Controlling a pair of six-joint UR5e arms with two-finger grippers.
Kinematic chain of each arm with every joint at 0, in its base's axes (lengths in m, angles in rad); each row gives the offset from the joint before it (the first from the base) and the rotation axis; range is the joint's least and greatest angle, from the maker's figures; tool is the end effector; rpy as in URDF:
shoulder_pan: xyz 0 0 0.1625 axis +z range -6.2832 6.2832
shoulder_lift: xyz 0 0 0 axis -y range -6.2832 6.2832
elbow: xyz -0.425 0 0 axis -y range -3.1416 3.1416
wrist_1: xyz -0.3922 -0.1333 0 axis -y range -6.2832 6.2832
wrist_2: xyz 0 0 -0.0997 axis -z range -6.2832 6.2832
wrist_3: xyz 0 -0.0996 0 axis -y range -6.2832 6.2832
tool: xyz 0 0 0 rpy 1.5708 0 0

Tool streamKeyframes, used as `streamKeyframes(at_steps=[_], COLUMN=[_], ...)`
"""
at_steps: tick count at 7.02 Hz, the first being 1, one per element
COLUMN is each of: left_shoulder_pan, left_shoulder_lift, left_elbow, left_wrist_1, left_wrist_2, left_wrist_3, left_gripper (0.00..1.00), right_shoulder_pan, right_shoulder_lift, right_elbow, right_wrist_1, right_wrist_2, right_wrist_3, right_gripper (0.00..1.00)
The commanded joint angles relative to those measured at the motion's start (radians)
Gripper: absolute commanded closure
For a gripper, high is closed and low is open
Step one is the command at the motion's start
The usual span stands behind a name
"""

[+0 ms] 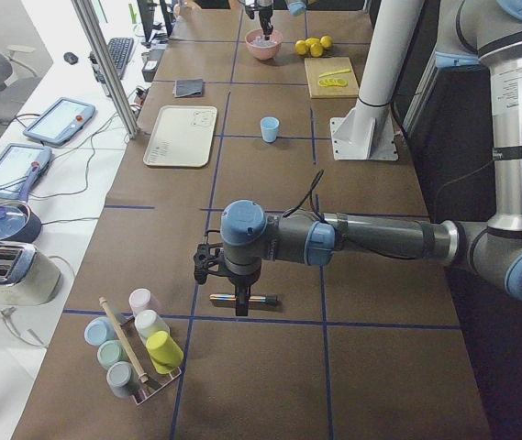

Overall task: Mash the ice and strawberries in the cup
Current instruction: 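Lower the right gripper into the ice bowl and grasp another cube, then carry the cube with the right gripper to the blue cup and drop it in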

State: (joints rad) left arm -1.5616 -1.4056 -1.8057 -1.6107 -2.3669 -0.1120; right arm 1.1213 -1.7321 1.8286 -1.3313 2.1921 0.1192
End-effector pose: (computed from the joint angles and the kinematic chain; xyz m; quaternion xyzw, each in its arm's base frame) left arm -0.0582 -0.4286 0.6127 0.0270 0.3894 -0.0261 0.9203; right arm -0.1246 -0.4317 0.5878 0.0683 -0.3339 -0.2047 0.9176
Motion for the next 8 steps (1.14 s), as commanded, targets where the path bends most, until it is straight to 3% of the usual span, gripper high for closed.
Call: streamKeyframes(at_steps=[1,3,5,6,8], left_shoulder_pan=[0.000,0.000,0.000,0.000,0.000], left_shoulder_lift=[0.008,0.011,0.011,0.011,0.011], left_elbow=[0.000,-0.001,-0.001,-0.001,-0.001], left_wrist_1=[-0.002,-0.003,-0.003,-0.003,-0.003], left_wrist_2=[0.000,0.000,0.000,0.000,0.000], left_wrist_3=[0.000,0.000,0.000,0.000,0.000], left_gripper=[0.00,0.00,0.00,0.00,0.00], right_shoulder_pan=[0.000,-0.029,-0.201,-0.324,-0.540], right_shoulder_lift=[0.002,0.072,0.286,0.403,0.631], right_elbow=[0.122,0.196,0.218,0.206,0.096], right_wrist_1=[-0.040,-0.034,-0.037,-0.040,-0.043], right_wrist_2=[0.055,0.156,0.143,0.071,-0.178], right_wrist_3=[0.104,0.413,0.854,1.077,1.350], right_gripper=[1.00,0.99,0.98,0.97,0.97])
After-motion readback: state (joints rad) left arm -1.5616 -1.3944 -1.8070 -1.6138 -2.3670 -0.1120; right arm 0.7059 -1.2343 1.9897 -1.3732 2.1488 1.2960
